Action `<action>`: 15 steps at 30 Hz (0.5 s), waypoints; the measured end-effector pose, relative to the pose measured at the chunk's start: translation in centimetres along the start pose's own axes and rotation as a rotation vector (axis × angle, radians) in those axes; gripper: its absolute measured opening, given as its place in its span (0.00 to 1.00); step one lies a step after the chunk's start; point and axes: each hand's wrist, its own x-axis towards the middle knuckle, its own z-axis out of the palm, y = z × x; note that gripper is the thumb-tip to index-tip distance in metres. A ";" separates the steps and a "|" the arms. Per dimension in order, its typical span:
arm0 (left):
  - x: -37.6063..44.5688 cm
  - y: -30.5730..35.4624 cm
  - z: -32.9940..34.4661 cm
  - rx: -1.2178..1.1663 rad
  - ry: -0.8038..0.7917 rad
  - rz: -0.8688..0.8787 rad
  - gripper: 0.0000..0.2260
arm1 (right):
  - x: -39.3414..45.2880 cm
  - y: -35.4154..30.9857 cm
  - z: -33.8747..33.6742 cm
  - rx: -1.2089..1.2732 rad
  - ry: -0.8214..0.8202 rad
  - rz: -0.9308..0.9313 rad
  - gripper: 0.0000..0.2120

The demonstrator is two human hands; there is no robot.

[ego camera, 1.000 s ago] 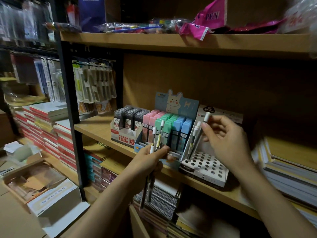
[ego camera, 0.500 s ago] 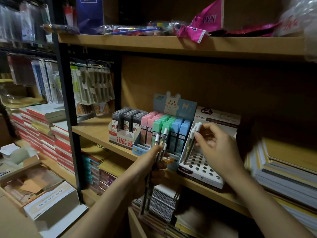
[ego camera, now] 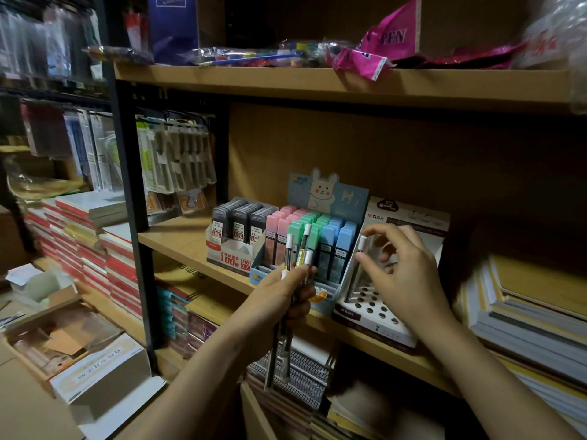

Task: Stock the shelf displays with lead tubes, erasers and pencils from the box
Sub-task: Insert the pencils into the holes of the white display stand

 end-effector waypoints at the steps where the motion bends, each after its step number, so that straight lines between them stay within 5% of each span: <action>1: 0.0 0.0 0.1 0.003 0.003 0.007 0.11 | 0.0 0.0 0.0 0.031 0.002 0.012 0.13; 10: 0.7 -3.6 2.2 0.454 0.263 0.117 0.06 | 0.7 -0.9 0.6 0.052 0.121 0.094 0.09; 15: 1.5 -4.6 3.3 0.453 0.319 0.136 0.08 | 0.2 -0.9 0.6 -0.032 0.097 0.086 0.13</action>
